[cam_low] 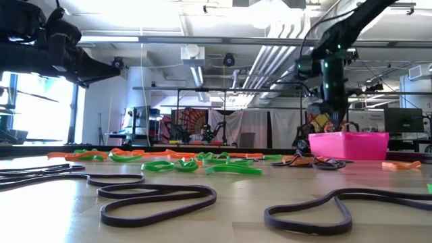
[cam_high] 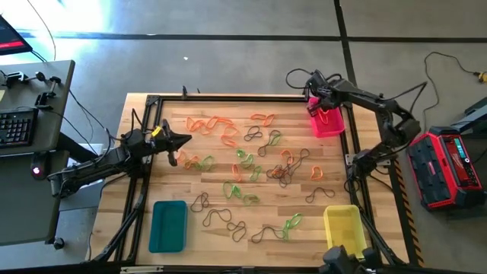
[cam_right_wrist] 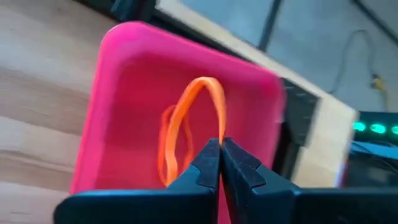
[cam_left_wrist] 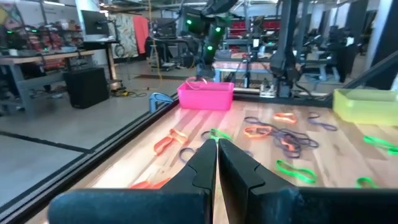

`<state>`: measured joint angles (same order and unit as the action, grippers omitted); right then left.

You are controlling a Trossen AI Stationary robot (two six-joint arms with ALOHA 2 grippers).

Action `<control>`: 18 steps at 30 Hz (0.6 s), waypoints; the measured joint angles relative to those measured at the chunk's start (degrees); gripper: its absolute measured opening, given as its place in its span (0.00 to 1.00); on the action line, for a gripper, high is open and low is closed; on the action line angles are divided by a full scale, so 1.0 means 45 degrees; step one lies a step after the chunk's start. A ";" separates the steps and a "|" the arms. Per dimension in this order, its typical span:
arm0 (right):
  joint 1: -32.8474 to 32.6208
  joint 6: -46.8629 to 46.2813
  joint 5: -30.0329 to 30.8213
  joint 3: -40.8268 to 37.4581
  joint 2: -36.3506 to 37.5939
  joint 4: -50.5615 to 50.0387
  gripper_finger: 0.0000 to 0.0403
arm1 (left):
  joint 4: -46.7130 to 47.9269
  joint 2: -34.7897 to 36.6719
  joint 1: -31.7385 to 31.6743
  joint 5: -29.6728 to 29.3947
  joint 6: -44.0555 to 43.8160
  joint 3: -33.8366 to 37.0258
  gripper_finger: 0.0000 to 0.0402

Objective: Sort rubber bands into baskets
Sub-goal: Put the orange rubber band into the red bin

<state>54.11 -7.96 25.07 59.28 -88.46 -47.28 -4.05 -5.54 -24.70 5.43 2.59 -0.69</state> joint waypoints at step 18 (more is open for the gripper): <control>-0.1029 0.0899 -0.2768 0.0542 -0.0231 0.1097 0.37 | -0.0016 -0.0519 0.0003 -0.0325 -0.0710 0.0000 0.02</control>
<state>49.48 -3.92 12.62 61.72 -89.50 -42.34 -4.12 -7.88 -24.69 3.97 -0.61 -0.69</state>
